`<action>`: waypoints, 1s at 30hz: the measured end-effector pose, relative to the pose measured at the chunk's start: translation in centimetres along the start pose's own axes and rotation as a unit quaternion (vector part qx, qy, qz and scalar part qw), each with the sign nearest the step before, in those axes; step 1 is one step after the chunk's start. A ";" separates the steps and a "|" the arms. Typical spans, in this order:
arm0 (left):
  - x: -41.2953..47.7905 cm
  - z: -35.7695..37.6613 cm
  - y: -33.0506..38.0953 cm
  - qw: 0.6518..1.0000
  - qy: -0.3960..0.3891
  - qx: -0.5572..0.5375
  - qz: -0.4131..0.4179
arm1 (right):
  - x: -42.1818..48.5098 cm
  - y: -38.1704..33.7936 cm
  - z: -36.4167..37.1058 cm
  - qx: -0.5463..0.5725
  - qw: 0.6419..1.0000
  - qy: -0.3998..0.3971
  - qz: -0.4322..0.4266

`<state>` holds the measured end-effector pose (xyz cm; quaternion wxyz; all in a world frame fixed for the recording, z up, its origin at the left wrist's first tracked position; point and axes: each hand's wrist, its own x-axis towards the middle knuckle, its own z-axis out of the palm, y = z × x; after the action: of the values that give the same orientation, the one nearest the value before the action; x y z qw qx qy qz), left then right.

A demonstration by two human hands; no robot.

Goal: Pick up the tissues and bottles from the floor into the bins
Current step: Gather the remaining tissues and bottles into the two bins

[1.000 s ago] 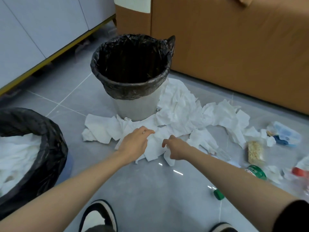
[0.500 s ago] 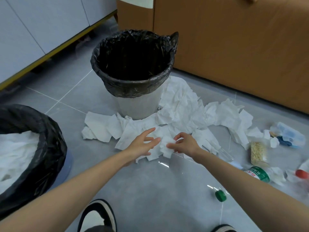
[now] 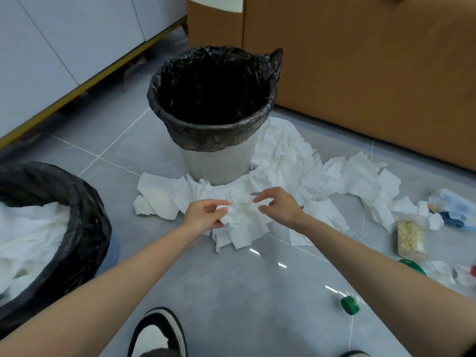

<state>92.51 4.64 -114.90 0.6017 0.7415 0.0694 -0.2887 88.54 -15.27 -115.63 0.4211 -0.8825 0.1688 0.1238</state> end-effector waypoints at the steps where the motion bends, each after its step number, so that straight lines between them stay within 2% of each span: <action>1: 0.0 -0.3 -0.2 1.000 0.009 -0.007 -0.006 | 0.6 -0.1 0.0 -0.046 0.998 -0.010 -0.028; 6: 0.0 -1.6 -0.9 0.999 0.033 -0.017 -0.019 | 2.2 -2.5 1.8 -0.199 0.971 -0.109 -0.072; 11: 0.0 -2.3 -0.9 0.998 0.042 -0.041 -0.018 | 2.5 -4.1 3.9 -0.321 0.921 -0.218 -0.041; 15: -0.6 -2.2 -0.9 0.998 0.031 -0.044 -0.012 | 2.4 -3.2 5.5 -0.372 0.898 -0.233 -0.012; 18: -1.1 -2.3 -0.8 0.998 0.019 -0.058 -0.009 | 2.0 -2.0 6.1 -0.337 0.919 -0.203 0.007; 21: -1.9 -2.4 -0.3 0.996 0.016 -0.085 0.004 | 1.6 -1.5 6.1 -0.237 0.961 -0.138 0.034; 25: -2.9 -3.3 1.2 0.994 0.040 -0.091 0.042 | 1.2 -1.6 5.9 -0.135 0.989 -0.048 0.047; 30: -4.2 -5.7 4.0 0.987 0.085 -0.019 0.133 | 0.0 -4.7 6.3 -0.017 0.997 0.061 -0.038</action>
<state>92.85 9.86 -108.71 0.6405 0.7546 0.0263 -0.1402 89.97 -7.56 -116.23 0.3992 -0.9014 0.1580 0.0568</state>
